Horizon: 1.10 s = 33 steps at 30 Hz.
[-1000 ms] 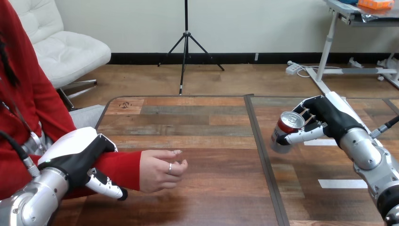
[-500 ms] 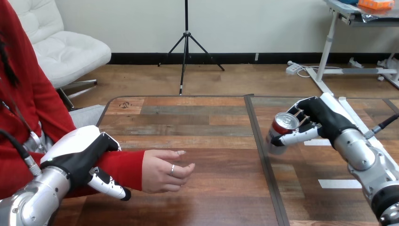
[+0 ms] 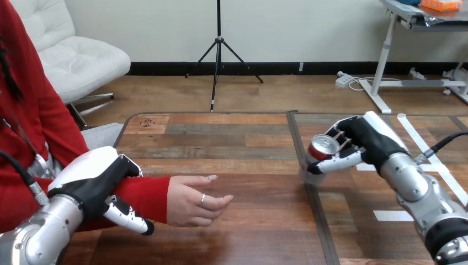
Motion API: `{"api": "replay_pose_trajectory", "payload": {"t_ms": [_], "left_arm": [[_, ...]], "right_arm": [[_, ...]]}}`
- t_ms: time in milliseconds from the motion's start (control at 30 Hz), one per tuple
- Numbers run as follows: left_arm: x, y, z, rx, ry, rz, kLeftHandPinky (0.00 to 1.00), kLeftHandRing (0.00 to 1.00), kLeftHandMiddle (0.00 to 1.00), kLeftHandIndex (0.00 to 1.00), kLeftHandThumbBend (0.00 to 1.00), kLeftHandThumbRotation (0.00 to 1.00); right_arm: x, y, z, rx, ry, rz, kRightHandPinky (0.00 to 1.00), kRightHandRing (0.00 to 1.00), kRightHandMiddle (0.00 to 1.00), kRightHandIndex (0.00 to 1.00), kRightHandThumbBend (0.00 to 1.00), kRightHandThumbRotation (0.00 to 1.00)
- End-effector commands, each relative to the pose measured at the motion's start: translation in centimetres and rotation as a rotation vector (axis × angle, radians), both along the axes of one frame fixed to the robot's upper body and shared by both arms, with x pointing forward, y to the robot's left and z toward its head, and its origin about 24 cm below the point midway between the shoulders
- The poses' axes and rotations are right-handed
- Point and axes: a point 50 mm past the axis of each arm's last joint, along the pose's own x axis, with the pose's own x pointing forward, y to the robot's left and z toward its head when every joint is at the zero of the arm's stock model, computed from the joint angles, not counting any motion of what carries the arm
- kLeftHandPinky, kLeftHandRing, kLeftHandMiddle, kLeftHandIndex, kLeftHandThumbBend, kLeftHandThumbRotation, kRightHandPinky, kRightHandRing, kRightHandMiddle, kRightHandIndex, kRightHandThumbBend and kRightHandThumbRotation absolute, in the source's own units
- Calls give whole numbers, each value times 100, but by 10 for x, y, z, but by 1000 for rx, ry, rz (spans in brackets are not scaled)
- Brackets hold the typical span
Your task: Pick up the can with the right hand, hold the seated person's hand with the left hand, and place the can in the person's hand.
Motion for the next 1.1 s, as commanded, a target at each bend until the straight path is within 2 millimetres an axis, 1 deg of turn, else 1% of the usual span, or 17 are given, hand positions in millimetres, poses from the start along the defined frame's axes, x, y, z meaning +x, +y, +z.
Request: {"api": "replay_pose_trajectory", "payload": {"t_ms": [0, 367, 467, 767, 1067], "left_arm": [[31, -32, 81, -60, -383, -146, 18, 23, 31, 35, 82, 0], [36, -39, 82, -79, -406, -160, 16, 22, 30, 34, 80, 0], [37, -40, 82, -85, -411, -161, 16, 22, 30, 34, 80, 0], [42, -48, 84, -89, -426, -167, 16, 22, 30, 34, 80, 0], [47, -53, 86, -127, -430, -173, 17, 23, 31, 34, 77, 0]], "right_arm": [[25, 35, 47, 46, -192, 90, 33, 39, 44, 46, 77, 0], [29, 54, 52, 57, -205, 126, 34, 39, 44, 46, 76, 0], [29, 57, 53, 53, -210, 135, 33, 38, 44, 46, 76, 0], [31, 75, 57, 86, -220, 177, 31, 37, 43, 46, 75, 0], [31, 90, 62, 106, -236, 221, 31, 37, 43, 46, 74, 0]]}}
